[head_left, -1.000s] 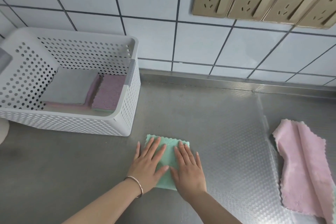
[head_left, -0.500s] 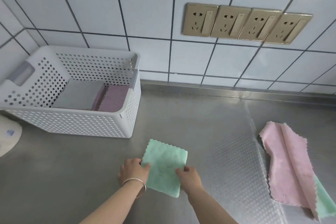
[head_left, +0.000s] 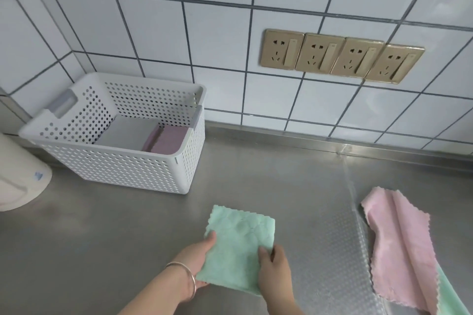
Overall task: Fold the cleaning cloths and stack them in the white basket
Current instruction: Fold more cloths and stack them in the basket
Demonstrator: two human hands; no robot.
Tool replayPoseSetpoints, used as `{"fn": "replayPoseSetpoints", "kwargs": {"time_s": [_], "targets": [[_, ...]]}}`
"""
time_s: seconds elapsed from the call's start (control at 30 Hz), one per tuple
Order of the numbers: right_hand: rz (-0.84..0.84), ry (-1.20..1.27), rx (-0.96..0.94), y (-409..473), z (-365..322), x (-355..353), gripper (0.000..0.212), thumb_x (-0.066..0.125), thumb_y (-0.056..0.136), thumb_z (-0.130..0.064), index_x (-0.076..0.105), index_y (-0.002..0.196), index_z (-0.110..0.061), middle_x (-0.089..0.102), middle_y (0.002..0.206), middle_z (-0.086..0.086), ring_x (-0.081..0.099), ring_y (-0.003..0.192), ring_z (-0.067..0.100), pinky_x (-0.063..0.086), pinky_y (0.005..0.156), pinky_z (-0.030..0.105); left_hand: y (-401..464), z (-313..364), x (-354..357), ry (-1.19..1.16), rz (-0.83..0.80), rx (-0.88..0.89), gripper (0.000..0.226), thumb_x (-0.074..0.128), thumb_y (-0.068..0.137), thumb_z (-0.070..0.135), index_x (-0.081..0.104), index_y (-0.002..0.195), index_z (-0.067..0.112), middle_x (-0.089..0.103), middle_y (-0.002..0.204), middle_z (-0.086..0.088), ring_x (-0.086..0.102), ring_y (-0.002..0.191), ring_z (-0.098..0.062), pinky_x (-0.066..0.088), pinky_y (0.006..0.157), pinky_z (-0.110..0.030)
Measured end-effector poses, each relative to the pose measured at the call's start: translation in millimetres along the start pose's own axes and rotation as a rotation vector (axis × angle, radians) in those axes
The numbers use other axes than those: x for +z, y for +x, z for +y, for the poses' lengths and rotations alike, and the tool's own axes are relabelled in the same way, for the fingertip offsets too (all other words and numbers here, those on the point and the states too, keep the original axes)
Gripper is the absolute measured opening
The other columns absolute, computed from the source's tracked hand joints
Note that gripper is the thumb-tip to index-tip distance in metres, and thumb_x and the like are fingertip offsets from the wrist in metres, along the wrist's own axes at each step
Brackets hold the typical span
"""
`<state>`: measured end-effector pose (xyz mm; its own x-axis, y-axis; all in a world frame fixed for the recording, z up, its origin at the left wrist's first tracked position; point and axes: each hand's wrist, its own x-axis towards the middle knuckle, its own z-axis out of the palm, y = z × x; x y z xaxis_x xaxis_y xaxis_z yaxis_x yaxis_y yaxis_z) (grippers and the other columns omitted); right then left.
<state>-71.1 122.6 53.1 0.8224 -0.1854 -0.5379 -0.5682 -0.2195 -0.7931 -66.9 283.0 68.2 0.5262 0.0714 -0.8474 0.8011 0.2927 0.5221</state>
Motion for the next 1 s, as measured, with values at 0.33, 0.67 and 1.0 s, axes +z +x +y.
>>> {"fn": "replayPoseSetpoints", "kwargs": {"time_s": [0.33,0.67,1.0], "targets": [[0.071,0.043,-0.593,-38,-131,40,0.021,0.048,0.094,-0.022,0.040,0.078,-0.011,0.049,0.061,-0.004,0.045,0.051,0.004,0.034,0.046,0.017,-58,101,-55,0.577,0.393,1.012,0.047,0.033,0.086,0.056,0.058,0.077,0.018,0.055,0.058,0.000,0.050,0.054,-0.011,0.039,0.057,-0.025],[0.010,0.075,-0.629,-1,-284,179,0.013,0.045,0.097,-0.023,0.045,0.084,-0.022,0.057,0.086,0.000,0.055,0.074,0.010,0.045,0.060,0.020,-40,276,-160,0.557,0.620,1.328,0.038,0.025,0.098,0.039,0.044,0.080,0.011,0.049,0.063,-0.012,0.048,0.058,-0.026,0.036,0.054,-0.038],[0.222,-0.425,-0.247,115,-299,242,0.025,0.043,0.093,-0.009,0.039,0.118,-0.006,0.057,0.103,0.009,0.056,0.097,0.032,0.038,0.069,0.033,89,339,-200,0.764,0.167,0.572,0.030,0.051,0.094,0.029,0.061,0.114,0.009,0.063,0.114,-0.014,0.061,0.100,-0.027,0.047,0.096,-0.043]]}}
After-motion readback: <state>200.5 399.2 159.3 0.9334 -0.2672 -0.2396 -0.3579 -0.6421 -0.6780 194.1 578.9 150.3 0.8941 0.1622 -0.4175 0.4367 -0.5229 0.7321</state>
